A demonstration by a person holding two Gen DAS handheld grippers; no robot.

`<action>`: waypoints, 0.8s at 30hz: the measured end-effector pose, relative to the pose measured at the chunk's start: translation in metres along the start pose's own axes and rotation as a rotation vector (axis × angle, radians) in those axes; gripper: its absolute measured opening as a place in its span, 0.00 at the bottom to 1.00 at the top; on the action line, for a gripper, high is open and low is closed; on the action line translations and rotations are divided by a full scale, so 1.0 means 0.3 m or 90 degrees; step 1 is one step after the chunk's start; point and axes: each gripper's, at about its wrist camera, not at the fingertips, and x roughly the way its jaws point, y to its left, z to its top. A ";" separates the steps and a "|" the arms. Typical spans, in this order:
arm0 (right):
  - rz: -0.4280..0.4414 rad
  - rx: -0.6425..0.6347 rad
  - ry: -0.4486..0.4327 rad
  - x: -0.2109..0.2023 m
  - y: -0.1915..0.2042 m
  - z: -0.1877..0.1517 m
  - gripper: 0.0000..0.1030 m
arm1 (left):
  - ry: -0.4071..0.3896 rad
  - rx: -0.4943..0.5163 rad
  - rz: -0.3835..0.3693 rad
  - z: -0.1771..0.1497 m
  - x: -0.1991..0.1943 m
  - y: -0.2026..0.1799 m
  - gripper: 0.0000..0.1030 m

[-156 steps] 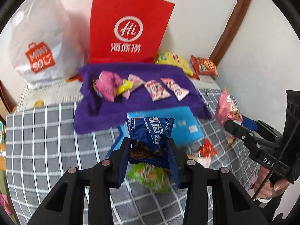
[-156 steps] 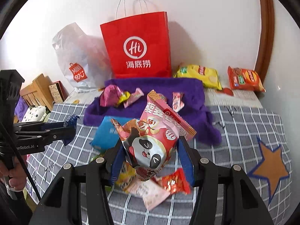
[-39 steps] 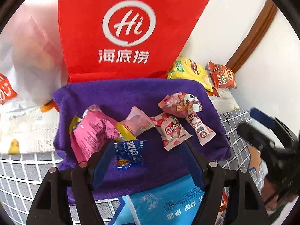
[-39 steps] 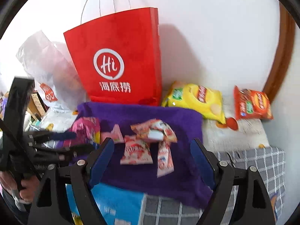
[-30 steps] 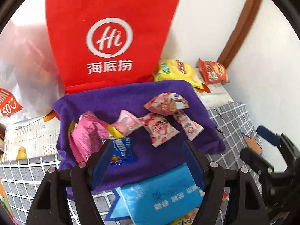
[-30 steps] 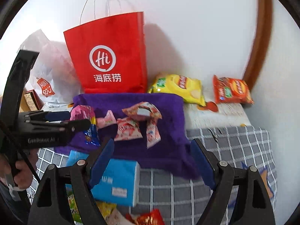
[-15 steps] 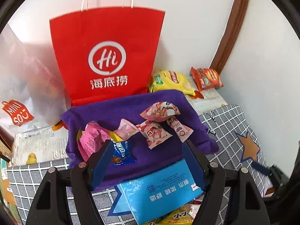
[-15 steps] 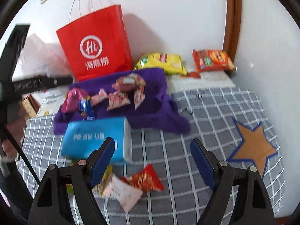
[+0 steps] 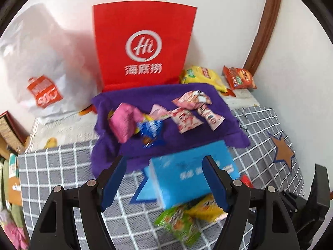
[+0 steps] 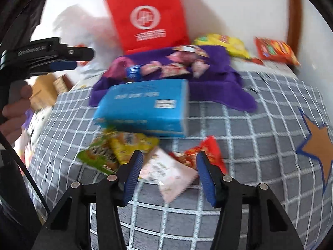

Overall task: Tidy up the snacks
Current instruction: 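Withdraw both tools from the towel back toward the snacks on the bed, then grasp the green snack bag with the left tool while the right grasps the pink-white pastry packet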

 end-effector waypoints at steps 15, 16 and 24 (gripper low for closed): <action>0.038 -0.148 0.078 0.123 0.054 -0.100 0.53 | 0.015 -0.009 0.046 -0.251 -0.087 0.080 0.71; 0.038 -0.150 0.077 0.120 0.058 -0.109 0.53 | 0.018 -0.013 0.045 -0.263 -0.085 0.083 0.71; -0.007 -0.138 0.067 0.143 0.051 -0.136 0.41 | 0.043 -0.045 0.032 -0.363 -0.045 0.096 0.71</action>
